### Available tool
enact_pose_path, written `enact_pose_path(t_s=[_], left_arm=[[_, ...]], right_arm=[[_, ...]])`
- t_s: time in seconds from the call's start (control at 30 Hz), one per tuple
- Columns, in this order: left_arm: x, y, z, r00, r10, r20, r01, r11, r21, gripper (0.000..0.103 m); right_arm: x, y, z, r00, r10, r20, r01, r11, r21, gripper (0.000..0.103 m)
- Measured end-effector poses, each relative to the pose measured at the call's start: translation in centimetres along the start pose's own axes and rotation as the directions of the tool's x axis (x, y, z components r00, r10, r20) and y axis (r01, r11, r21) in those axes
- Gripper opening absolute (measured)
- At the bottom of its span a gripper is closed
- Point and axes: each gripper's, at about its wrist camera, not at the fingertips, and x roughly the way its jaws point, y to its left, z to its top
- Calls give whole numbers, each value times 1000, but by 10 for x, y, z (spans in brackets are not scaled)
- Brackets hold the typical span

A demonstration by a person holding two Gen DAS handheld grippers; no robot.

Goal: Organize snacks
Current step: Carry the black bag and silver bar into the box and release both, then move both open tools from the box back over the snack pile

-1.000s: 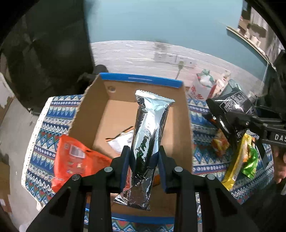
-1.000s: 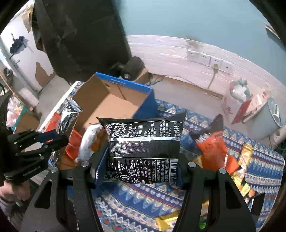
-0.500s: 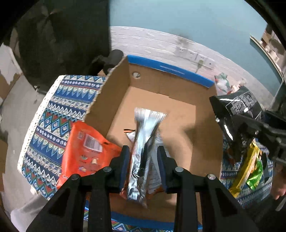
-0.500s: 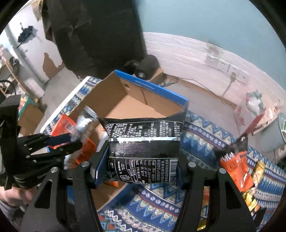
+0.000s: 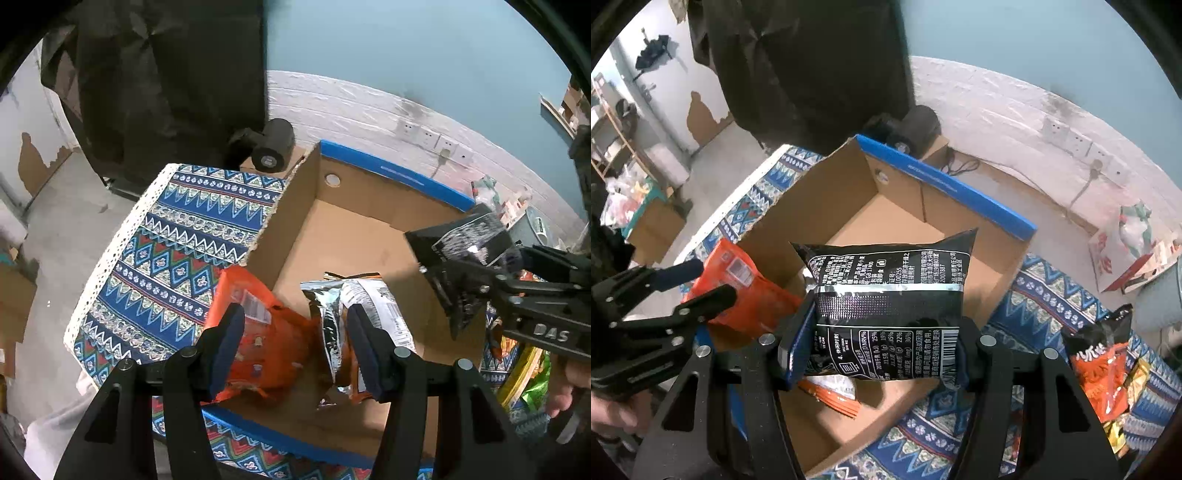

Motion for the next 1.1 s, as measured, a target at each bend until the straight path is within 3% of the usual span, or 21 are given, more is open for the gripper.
enact_pose_path(t_s=[0.33,0.47,1.1], left_arm=[[-4,9,0,1000,15,5,-15,1000,-11,59],[-5,8,0,1000,11,8,-11,1000,-8,59],[-15,-48,-3,998,-65,7,64,992,108,66]], right_arm=[[26,16,3,998,30,-48,-31,999,-21,63],[25,17,3,999,28,-37,-29,999,-21,75],[-38,-36,-26,996,-85,18,83,995,56,81]])
